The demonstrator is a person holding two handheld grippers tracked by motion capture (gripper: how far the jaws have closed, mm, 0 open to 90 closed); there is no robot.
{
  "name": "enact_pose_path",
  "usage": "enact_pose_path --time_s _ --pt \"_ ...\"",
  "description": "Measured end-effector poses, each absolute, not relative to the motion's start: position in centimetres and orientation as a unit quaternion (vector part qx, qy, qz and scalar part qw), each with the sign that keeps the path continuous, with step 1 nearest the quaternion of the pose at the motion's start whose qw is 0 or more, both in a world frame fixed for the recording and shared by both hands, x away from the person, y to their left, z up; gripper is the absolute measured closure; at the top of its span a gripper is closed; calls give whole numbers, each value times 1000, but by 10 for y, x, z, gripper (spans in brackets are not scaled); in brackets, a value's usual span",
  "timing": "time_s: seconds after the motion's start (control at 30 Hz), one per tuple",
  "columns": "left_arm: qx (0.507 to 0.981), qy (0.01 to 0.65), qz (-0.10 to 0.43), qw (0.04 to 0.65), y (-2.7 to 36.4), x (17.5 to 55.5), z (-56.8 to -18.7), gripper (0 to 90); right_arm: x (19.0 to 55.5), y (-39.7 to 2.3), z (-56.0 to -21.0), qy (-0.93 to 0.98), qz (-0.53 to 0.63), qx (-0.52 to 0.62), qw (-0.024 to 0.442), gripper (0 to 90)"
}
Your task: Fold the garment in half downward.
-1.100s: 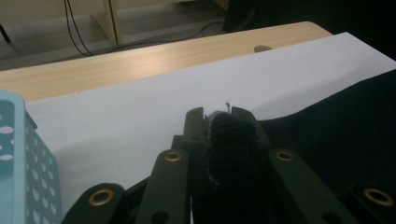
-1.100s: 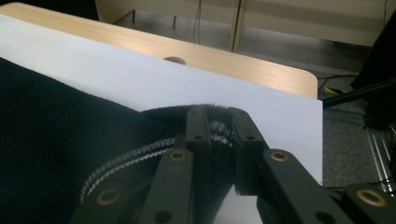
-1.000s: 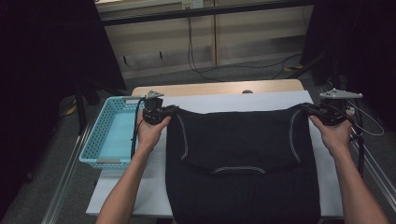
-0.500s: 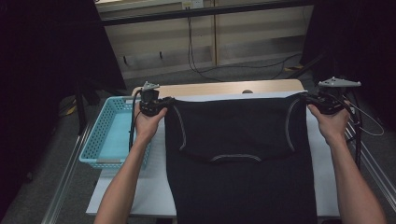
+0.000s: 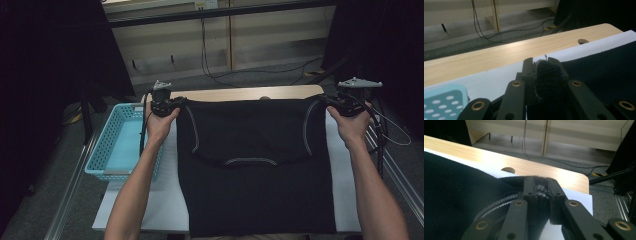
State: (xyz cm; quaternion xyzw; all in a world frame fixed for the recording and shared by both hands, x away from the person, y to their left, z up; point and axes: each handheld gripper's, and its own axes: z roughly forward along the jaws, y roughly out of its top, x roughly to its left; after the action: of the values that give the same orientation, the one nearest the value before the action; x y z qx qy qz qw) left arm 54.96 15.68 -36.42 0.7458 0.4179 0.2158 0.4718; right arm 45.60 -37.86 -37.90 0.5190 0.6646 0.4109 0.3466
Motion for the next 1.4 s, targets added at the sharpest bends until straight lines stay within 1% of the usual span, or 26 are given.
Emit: enact_pose_path --time_s 0.53,0.63,0.7,0.8,0.83,0.87,0.9,0.93,1.0,1.07,1.13,1.2,1.27,1.37,1.4 --pt "740 413 244 471 150 573 -348 771 463 -383 -365 664 407 517 354 797" --pt "723 428 237 489 151 573 -345 770 466 -381 -361 661 409 516 359 797" --pt "732 415 241 484 146 569 -345 766 466 -381 -361 660 414 515 357 797" --pt "742 407 229 480 144 568 -349 748 467 -381 -370 669 398 520 352 776" --pt "746 406 229 476 144 567 -351 716 468 -381 -374 671 397 522 346 744" --pt "745 407 230 476 144 566 -353 654 469 -381 -377 671 398 525 339 691" --pt "744 411 232 473 144 566 -354 615 469 -380 -379 673 396 524 339 641" --pt "745 412 235 469 145 565 -356 581 469 -379 -381 671 396 523 344 611" --pt "745 419 237 462 146 563 -358 458 468 -377 -383 674 399 521 339 577" --pt "748 413 233 464 145 557 -361 387 467 -373 -384 680 399 515 337 558" --pt "755 403 235 461 142 550 -366 385 465 -370 -385 683 407 508 331 549" --pt "758 400 228 461 140 544 -371 362 462 -366 -387 688 414 502 321 547" --pt "758 395 217 471 140 538 -375 325 457 -363 -388 689 425 496 315 547" --pt "769 385 214 464 138 528 -382 273 449 -356 -391 697 433 484 304 546" --pt "769 385 213 463 138 524 -384 268 446 -354 -393 701 433 478 305 547"
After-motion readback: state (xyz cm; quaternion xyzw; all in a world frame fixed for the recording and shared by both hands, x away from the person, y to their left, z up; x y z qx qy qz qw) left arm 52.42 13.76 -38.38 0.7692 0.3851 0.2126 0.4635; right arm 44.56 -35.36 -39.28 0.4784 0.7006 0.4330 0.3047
